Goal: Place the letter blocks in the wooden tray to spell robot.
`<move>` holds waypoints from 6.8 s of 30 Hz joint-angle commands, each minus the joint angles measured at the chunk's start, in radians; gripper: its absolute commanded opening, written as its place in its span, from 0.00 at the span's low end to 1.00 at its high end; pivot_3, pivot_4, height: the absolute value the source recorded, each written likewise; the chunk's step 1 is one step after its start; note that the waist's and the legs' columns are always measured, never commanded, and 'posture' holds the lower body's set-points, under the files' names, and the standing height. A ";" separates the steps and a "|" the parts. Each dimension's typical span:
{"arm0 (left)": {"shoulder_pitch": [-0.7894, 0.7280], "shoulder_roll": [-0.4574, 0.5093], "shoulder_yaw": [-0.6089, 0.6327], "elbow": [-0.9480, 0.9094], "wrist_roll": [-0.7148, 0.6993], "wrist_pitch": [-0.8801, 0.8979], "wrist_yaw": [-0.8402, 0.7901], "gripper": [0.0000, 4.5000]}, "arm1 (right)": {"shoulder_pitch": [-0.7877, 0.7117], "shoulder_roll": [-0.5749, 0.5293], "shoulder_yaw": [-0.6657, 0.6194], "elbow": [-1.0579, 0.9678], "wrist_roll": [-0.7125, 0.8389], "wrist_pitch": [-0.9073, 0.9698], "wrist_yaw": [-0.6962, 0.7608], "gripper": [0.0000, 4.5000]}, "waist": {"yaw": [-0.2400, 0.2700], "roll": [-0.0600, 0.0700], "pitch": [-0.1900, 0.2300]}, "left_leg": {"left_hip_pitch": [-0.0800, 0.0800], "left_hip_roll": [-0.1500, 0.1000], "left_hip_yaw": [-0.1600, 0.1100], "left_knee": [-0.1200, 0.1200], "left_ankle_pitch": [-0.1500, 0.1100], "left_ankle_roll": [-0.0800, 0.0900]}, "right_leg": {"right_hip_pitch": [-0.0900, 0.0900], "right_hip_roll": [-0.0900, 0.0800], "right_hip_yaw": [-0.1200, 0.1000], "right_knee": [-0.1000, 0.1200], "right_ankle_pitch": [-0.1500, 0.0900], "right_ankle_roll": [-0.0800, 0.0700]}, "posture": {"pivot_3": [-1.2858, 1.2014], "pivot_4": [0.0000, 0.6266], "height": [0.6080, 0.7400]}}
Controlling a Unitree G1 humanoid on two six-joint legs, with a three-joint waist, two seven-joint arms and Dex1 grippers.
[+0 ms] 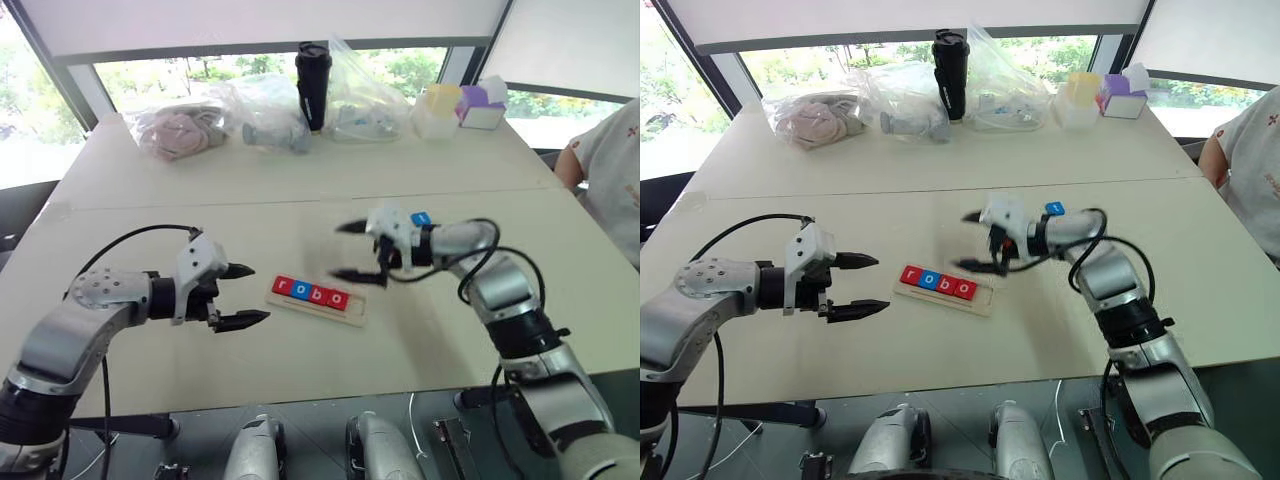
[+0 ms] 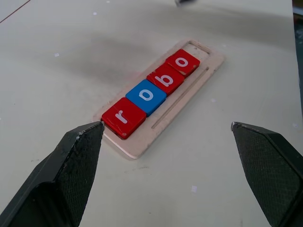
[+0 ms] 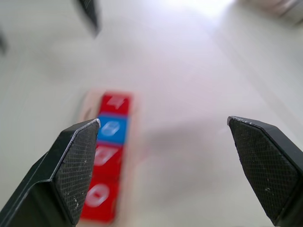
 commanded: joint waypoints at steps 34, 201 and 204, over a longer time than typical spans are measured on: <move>-0.072 0.020 0.014 -0.028 -0.019 0.013 -0.019 1.00 | -0.308 0.085 -0.275 1.073 -0.129 -0.161 -0.745 1.00 | -0.007 0.001 0.000 | 0.000 0.000 0.001 -0.001 0.000 0.000 | 0.000 0.001 0.001 0.000 0.002 0.003 | 0.52 0.24 1.00; -0.109 0.030 -0.053 -0.011 -0.026 -0.091 -0.126 1.00 | 0.333 -0.114 0.090 -0.215 -0.037 0.072 -0.084 0.99 | 0.002 -0.001 0.002 | 0.005 -0.001 -0.001 -0.001 0.000 0.000 | 0.004 -0.001 0.001 -0.001 -0.001 0.000 | 0.52 0.24 1.00; -0.109 0.028 -0.055 -0.005 -0.022 -0.094 -0.125 1.00 | 0.327 -0.122 0.073 -0.228 -0.026 0.074 -0.078 0.99 | 0.002 -0.001 0.002 | 0.005 -0.001 -0.001 -0.001 0.000 0.000 | 0.004 -0.001 0.001 -0.001 -0.001 0.000 | 0.52 0.24 1.00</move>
